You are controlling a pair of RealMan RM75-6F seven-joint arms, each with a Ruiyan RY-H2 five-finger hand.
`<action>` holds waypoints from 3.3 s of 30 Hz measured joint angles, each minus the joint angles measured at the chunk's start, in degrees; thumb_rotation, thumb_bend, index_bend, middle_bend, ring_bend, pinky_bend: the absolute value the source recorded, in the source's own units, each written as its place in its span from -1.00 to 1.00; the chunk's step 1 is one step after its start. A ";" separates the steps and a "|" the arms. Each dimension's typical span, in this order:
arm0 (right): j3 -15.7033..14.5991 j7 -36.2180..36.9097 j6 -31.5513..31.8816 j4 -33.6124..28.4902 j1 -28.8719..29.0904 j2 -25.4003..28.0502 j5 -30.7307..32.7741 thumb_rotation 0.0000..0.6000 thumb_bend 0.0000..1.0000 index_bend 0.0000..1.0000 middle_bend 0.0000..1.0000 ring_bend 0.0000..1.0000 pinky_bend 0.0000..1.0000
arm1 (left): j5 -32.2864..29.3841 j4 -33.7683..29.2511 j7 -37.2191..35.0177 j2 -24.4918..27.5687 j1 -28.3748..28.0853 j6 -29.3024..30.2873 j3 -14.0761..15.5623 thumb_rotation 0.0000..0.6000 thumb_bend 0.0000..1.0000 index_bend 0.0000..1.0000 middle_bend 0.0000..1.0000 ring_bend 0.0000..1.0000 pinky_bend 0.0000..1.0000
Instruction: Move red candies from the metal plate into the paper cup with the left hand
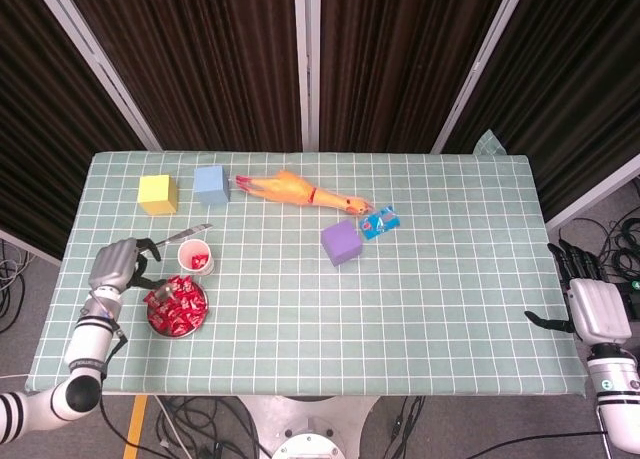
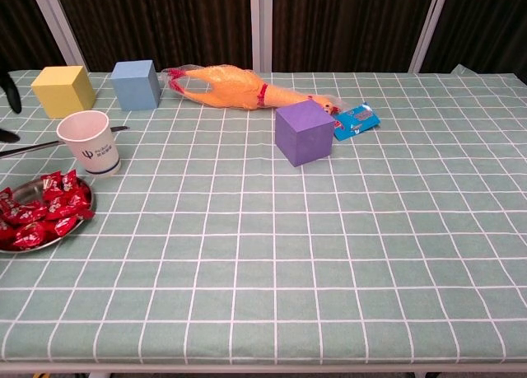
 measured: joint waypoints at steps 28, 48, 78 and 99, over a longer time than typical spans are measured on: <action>-0.14 0.31 0.07 0.16 -0.12 0.14 0.02 0.68 -1.00 -1.00 -1.00 -1.00 -1.00 | -13.71 8.55 3.69 -5.74 0.36 -5.32 1.33 1.00 -0.68 0.09 1.00 1.00 1.00; -0.17 0.43 -0.23 0.71 -0.09 -0.03 0.27 0.69 -1.00 -1.00 -1.00 -1.00 -1.00 | -18.56 10.49 5.82 -7.22 -1.29 -6.29 0.94 1.00 -0.68 0.09 1.00 1.00 1.00; -0.03 -0.55 -1.06 0.58 0.30 -0.19 1.13 0.69 -1.00 -1.00 -1.00 -1.00 -1.00 | -18.14 13.14 4.83 -8.45 -1.13 -8.37 1.39 1.00 -0.68 0.14 1.00 1.00 1.00; 0.02 -0.75 -1.19 0.35 0.41 -0.04 1.38 0.69 -1.00 -1.00 -1.00 -1.00 -1.00 | -18.51 13.70 5.17 -8.79 -2.16 -8.55 0.91 1.00 -0.67 0.15 1.00 1.00 1.00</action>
